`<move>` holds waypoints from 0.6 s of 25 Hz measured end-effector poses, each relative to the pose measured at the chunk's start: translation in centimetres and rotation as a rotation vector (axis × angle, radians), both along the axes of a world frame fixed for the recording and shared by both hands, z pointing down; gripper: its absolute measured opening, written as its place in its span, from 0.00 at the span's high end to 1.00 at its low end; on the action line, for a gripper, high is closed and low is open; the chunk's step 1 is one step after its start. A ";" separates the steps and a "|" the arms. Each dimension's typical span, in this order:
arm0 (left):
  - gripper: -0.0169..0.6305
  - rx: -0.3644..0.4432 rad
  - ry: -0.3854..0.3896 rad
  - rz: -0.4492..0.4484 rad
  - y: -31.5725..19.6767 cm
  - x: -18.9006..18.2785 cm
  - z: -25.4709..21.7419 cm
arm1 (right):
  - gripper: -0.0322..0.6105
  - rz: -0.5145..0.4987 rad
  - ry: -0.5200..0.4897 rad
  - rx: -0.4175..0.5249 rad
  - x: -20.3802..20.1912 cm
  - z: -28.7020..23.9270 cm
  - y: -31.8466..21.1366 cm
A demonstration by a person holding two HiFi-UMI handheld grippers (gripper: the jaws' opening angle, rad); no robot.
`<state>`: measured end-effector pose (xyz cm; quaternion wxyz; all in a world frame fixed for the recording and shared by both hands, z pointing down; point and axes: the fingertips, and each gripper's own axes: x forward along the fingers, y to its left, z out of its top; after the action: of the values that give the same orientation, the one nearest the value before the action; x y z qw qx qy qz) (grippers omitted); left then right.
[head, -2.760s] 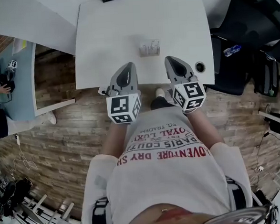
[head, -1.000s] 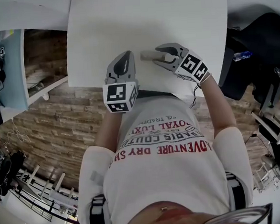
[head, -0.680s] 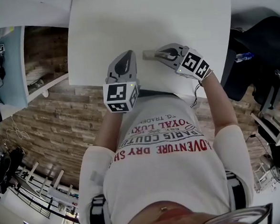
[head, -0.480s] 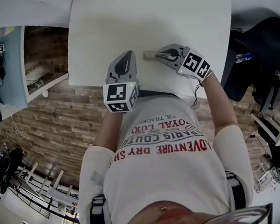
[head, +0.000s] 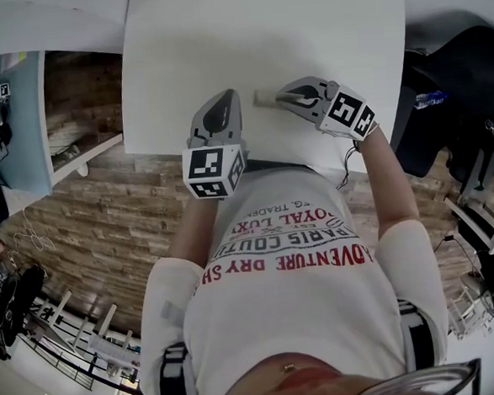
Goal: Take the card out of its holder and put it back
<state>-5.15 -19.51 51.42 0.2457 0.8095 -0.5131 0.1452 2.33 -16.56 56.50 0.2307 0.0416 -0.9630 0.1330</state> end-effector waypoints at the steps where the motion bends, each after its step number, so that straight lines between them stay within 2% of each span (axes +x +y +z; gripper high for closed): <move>1: 0.94 0.003 0.002 0.000 0.0 0.0 -0.1 | 0.89 0.003 -0.008 0.005 0.1 -0.4 -0.2; 10: 0.94 0.076 0.008 0.012 -0.5 -0.1 -2.5 | 0.89 0.050 -0.058 0.084 0.9 -5.1 -1.4; 15: 0.94 0.148 0.009 0.043 -0.7 -0.1 -4.8 | 0.89 0.159 -0.062 0.170 1.2 -8.2 -2.1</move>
<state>-5.23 -20.22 46.65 0.1842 0.8368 -0.5039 0.1087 3.50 -18.61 48.26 0.1853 0.1331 -0.9711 0.0702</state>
